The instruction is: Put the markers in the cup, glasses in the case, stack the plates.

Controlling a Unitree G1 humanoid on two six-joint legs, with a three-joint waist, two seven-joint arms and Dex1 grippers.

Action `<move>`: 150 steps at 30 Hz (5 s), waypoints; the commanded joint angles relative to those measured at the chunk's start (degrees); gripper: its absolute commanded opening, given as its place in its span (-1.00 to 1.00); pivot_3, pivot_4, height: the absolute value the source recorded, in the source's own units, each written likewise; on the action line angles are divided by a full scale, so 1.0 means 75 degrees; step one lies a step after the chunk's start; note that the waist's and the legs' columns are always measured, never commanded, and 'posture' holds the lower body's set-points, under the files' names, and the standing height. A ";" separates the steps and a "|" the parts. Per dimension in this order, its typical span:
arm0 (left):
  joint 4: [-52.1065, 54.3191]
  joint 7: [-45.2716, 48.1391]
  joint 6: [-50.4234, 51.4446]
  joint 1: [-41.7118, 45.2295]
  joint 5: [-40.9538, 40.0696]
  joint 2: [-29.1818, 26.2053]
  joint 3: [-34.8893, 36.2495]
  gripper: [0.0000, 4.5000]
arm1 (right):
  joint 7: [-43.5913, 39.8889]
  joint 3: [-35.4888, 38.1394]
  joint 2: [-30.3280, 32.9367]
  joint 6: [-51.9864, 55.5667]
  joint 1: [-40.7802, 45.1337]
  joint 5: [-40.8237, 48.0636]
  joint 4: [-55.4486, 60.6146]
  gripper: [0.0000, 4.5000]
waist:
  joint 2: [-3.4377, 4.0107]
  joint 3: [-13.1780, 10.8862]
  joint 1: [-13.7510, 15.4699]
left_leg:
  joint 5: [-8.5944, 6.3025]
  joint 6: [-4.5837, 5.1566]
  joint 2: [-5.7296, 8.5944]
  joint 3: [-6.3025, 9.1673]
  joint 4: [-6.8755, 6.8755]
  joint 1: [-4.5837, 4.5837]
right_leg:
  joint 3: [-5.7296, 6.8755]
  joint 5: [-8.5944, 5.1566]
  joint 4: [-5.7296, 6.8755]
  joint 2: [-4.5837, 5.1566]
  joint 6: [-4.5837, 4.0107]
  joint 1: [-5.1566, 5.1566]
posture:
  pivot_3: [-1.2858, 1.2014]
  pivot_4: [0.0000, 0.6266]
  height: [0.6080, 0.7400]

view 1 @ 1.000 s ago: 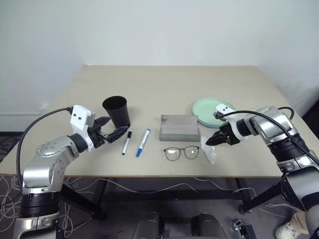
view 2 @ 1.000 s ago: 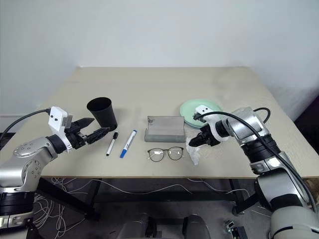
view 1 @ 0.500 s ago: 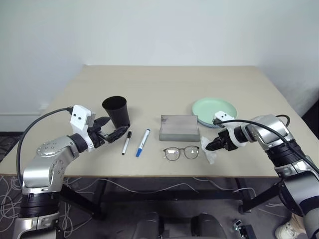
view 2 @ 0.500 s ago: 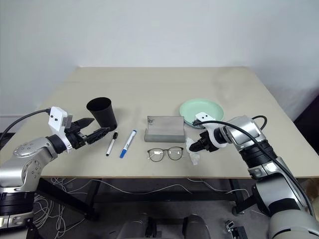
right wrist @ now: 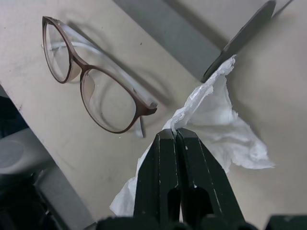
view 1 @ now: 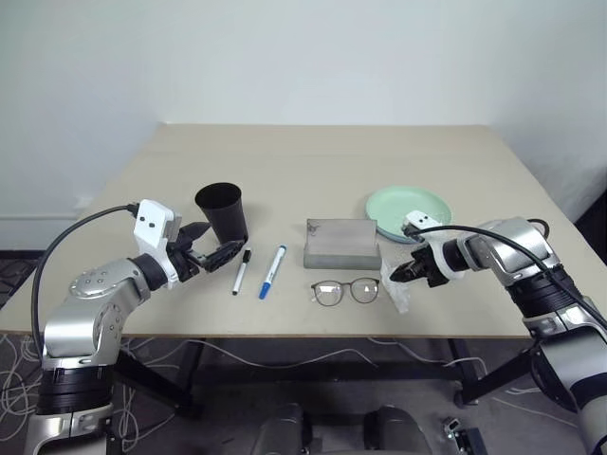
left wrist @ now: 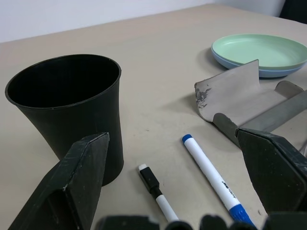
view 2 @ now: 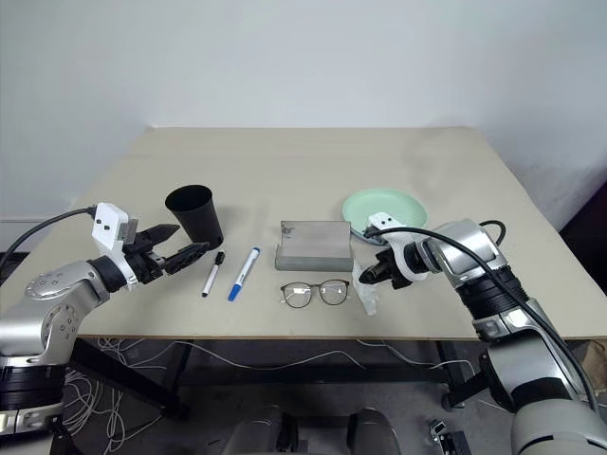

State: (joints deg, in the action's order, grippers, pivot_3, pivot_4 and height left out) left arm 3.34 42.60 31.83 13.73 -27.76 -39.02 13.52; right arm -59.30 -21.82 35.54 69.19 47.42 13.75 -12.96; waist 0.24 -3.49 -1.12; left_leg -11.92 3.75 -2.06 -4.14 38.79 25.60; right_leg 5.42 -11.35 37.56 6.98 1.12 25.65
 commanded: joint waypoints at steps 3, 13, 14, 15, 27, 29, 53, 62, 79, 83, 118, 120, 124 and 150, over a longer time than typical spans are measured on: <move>0.0082 0.0042 -0.0124 0.0185 0.0009 -0.0103 0.0123 1.00 | -0.0118 0.0197 0.0373 -0.0895 0.0851 -0.0251 -0.0684 -0.98 | 0.0001 -0.0002 0.0003 | 0.0000 0.0000 0.0000 -0.0001 0.0000 0.0001 | 0.0002 0.0001 0.0000 0.0001 0.0002 0.0001 | 0.03 -1.00 0.40; 0.0047 0.0032 -0.0122 0.0221 0.0025 -0.0090 0.0100 1.00 | 0.0518 0.1218 0.0104 -0.2864 0.2801 -0.0599 -0.3616 -0.98 | 0.0001 -0.0002 -0.0005 | -0.0001 -0.0002 0.0002 -0.0014 -0.0023 0.0005 | -0.0008 0.0001 -0.0008 -0.0002 0.0001 0.0022 | 0.03 -1.00 0.40; 0.0041 0.0031 -0.0124 0.0228 0.0026 -0.0086 0.0099 1.00 | 0.0800 0.1344 -0.0040 -0.3183 0.2877 -0.0675 -0.3955 -0.98 | 0.0000 -0.0001 -0.0009 | -0.0001 -0.0002 0.0003 -0.0015 -0.0024 0.0006 | -0.0009 0.0001 -0.0008 -0.0002 0.0001 0.0021 | 0.03 -1.00 0.40; 0.0036 0.0028 -0.0127 0.0233 0.0026 -0.0081 0.0099 1.00 | 0.1163 0.1413 -0.0194 -0.3627 0.2870 -0.0817 -0.4293 -0.98 | -0.0002 0.0000 -0.0014 | -0.0001 -0.0002 0.0004 -0.0016 -0.0024 0.0005 | -0.0009 0.0001 -0.0008 -0.0003 0.0002 0.0021 | 0.03 -1.00 0.40; 0.0023 0.0003 -0.0149 0.0228 0.0033 -0.0030 0.0082 1.00 | 0.3622 0.2022 -0.1487 -0.7084 0.2804 -0.1610 -0.6891 -0.57 | -0.0002 -0.0002 -0.0045 | 0.0001 -0.0005 0.0030 -0.0037 -0.0022 0.0005 | -0.0018 0.0010 -0.0003 -0.0018 0.0014 0.0003 | 0.03 -1.00 0.40; 0.0024 0.0003 -0.0149 0.0235 0.0030 -0.0023 0.0077 1.00 | 0.3965 0.2138 -0.1575 -0.7530 0.2867 -0.1705 -0.7092 -0.25 | -0.0002 -0.0002 -0.0049 | 0.0004 -0.0009 0.0029 -0.0036 -0.0021 0.0004 | -0.0018 0.0011 -0.0001 -0.0021 0.0012 0.0002 | 0.03 -1.00 0.40; -0.0554 0.1336 -0.0580 0.1850 0.1254 0.0365 -0.2527 1.00 | -0.1218 0.1812 -0.0102 -0.6659 0.1185 -0.1370 -0.2354 0.82 | 0.0002 -0.0005 -0.0011 | 0.0006 -0.0009 0.0015 -0.0009 0.0000 -0.0001 | -0.0005 0.0012 0.0008 -0.0016 -0.0002 -0.0011 | 0.03 -1.00 0.40; -0.0994 0.1738 -0.0794 0.2819 0.2266 0.0951 -0.4004 1.00 | -0.1198 0.1803 -0.0083 -0.6390 0.0871 -0.1298 -0.1836 0.82 | 0.0000 -0.0006 -0.0011 | 0.0006 -0.0008 0.0037 -0.0012 0.0002 0.0001 | -0.0007 0.0013 0.0004 -0.0019 0.0001 -0.0013 | 0.03 -1.00 0.40; -0.2285 0.2316 -0.1549 0.3730 0.3485 0.2041 -0.5178 1.00 | -0.1051 0.1880 -0.0018 -0.5636 0.0405 -0.1115 -0.0985 0.82 | -0.0001 -0.0006 -0.0008 | 0.0006 -0.0004 0.0035 -0.0003 0.0018 0.0001 | -0.0005 0.0012 0.0012 -0.0020 0.0000 -0.0016 | 0.03 -1.00 0.40; -0.2411 0.2489 -0.1728 0.3729 0.3627 0.2073 -0.5248 1.00 | -0.1054 0.1880 0.0046 -0.5499 0.0268 -0.1017 -0.0730 0.82 | -0.0001 -0.0006 -0.0004 | 0.0006 -0.0003 0.0027 -0.0002 0.0027 0.0002 | -0.0005 0.0013 0.0013 -0.0016 0.0000 -0.0019 | 0.03 -1.00 0.40; -0.2890 0.2648 -0.2058 0.3596 0.4428 0.2506 -0.5437 -0.57 | -0.0930 0.1753 0.0064 -0.5373 0.0145 -0.0843 -0.0503 0.84 | 0.0001 -0.0005 0.0002 | 0.0005 -0.0001 0.0017 0.0005 0.0037 0.0001 | -0.0001 0.0014 0.0016 -0.0015 0.0003 -0.0025 | 0.03 -1.00 0.40; -0.2904 0.2644 -0.2092 0.3600 0.4449 0.2504 -0.5436 -0.72 | -0.0929 0.1750 0.0064 -0.5364 0.0144 -0.0841 -0.0493 0.84 | 0.0003 -0.0004 0.0006 | 0.0005 -0.0001 0.0014 0.0009 0.0039 0.0000 | 0.0003 0.0014 0.0017 -0.0011 0.0003 -0.0028 | 0.03 -1.00 0.40; -0.2992 0.2631 -0.2135 0.3663 0.4471 0.2512 -0.5401 -0.72 | -0.0929 0.1746 0.0068 -0.5361 0.0144 -0.0839 -0.0488 0.84 | 0.0002 -0.0004 0.0001 | 0.0004 0.0003 0.0007 0.0009 0.0053 0.0001 | 0.0002 0.0023 0.0016 -0.0006 0.0015 -0.0031 | 0.03 -1.00 0.40; -0.3130 0.3472 -0.1601 0.4286 0.3826 0.2292 -0.4836 -0.72 | -0.0928 0.1679 -0.0009 -0.5464 0.0386 -0.0894 -0.0799 0.84 | 0.0000 -0.0006 0.0000 | 0.0004 0.0004 0.0010 0.0007 0.0052 0.0005 | 0.0000 0.0024 0.0016 -0.0008 0.0017 -0.0027 | 0.03 -1.00 0.40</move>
State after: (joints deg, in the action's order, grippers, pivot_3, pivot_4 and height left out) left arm -20.85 68.77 20.62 44.81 1.25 -21.72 -23.45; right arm -66.38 -9.97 35.18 28.88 48.44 6.73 -19.63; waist 0.24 -3.53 -1.12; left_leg -11.89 3.78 -1.98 -4.09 39.18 25.63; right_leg 5.42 -11.17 37.68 6.92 1.25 25.45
